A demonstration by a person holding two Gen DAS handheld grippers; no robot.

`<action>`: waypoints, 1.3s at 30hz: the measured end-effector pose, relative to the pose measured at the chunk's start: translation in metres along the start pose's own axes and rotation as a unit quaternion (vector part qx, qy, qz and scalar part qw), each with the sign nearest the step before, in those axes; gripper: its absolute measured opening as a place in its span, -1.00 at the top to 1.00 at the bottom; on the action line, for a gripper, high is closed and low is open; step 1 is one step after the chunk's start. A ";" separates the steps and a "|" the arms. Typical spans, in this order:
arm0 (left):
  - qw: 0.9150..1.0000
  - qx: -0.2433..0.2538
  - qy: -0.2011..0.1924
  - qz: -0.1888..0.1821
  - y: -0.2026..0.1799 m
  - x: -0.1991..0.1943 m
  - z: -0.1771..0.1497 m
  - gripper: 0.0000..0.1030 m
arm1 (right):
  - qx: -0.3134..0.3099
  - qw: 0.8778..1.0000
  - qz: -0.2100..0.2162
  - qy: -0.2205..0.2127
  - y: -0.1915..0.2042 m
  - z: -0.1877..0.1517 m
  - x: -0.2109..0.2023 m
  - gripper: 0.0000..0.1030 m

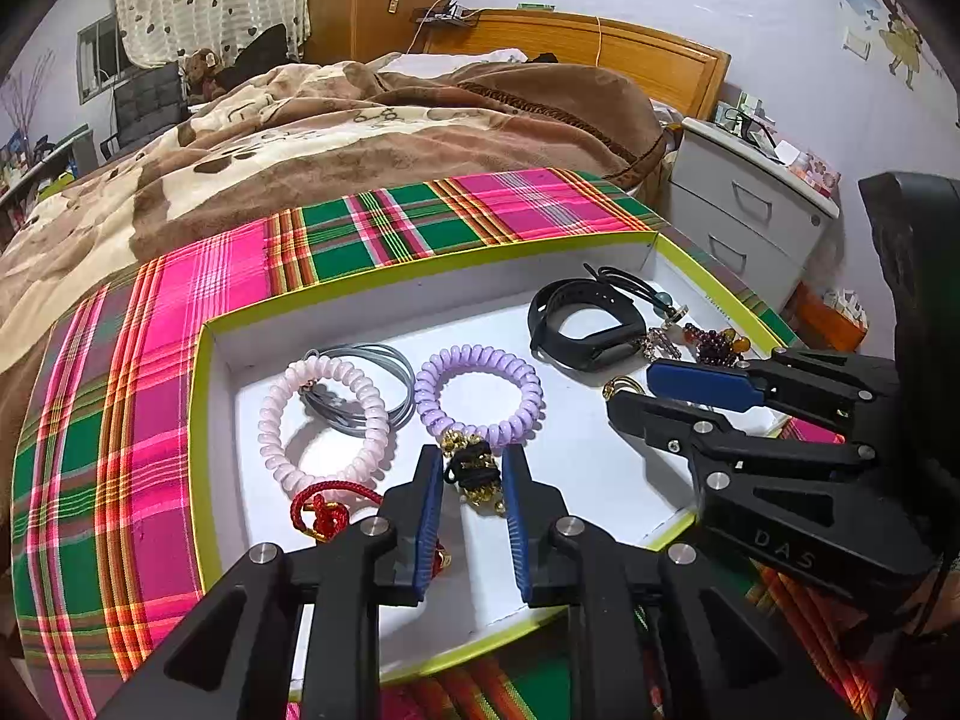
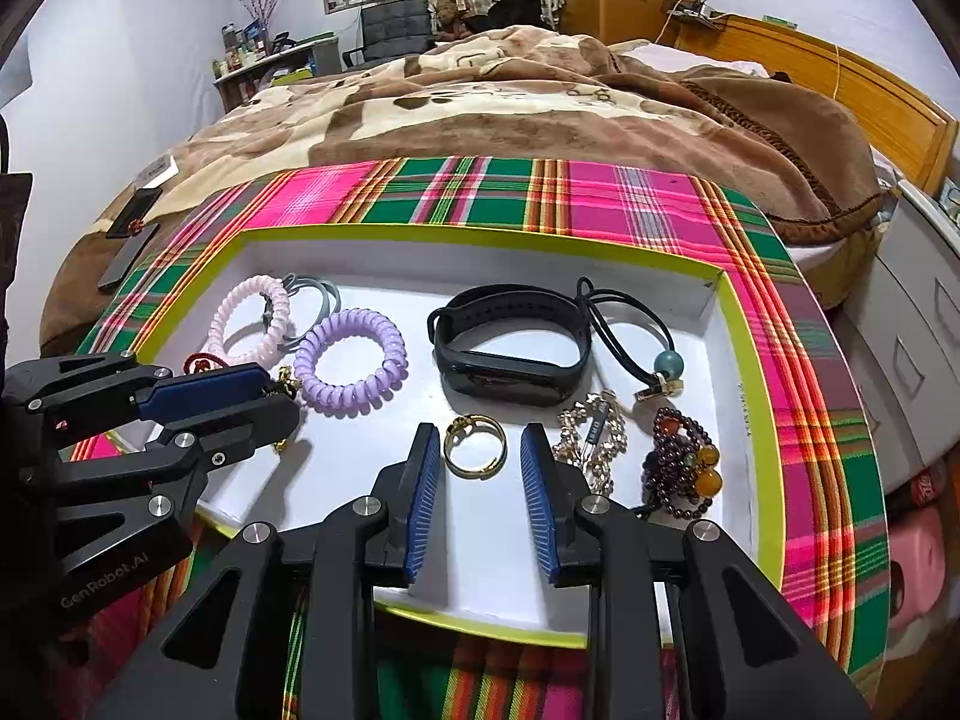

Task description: Organize jewelry

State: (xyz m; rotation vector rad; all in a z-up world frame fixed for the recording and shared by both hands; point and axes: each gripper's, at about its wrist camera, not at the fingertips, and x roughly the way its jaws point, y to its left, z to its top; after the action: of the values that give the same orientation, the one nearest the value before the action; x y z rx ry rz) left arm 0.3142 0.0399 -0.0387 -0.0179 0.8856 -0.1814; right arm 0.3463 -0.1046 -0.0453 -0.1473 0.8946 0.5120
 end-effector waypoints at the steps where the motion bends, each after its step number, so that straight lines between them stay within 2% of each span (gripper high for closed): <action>1: 1.000 0.000 -0.001 -0.001 0.000 -0.001 0.000 0.62 | 0.001 1.000 0.000 -0.001 -0.001 -0.001 -0.001 0.44; 9: 1.000 0.003 -0.020 -0.001 -0.004 -0.017 -0.003 0.60 | 0.012 1.000 0.002 -0.023 -0.005 -0.004 -0.023 0.44; 18: 0.998 -0.009 -0.059 0.015 -0.014 -0.062 -0.021 0.59 | 0.015 0.998 -0.001 -0.067 0.003 -0.023 -0.069 0.42; 22: 0.996 -0.016 -0.084 0.027 -0.023 -0.088 -0.041 0.59 | 0.017 0.996 0.002 -0.089 0.010 -0.040 -0.091 0.42; 29: 0.994 -0.019 -0.103 0.042 -0.038 -0.120 -0.075 0.58 | 0.011 0.993 -0.001 -0.116 0.026 -0.076 -0.128 0.40; 30: 0.993 -0.020 -0.107 0.043 -0.041 -0.126 -0.081 0.59 | 0.010 0.993 -0.002 -0.120 0.028 -0.082 -0.133 0.39; 32: 0.992 -0.020 -0.115 0.046 -0.045 -0.135 -0.090 0.58 | 0.010 0.992 -0.003 -0.125 0.031 -0.093 -0.141 0.24; 39: 0.988 -0.012 -0.139 0.061 -0.062 -0.163 -0.122 0.58 | 0.012 0.989 -0.009 -0.145 0.043 -0.124 -0.167 0.22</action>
State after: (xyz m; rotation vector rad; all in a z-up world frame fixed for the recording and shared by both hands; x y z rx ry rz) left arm 0.1105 0.0132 0.0147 -0.0110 0.6089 -0.0518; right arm 0.1516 -0.1691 0.0103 -0.0554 0.6140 0.4911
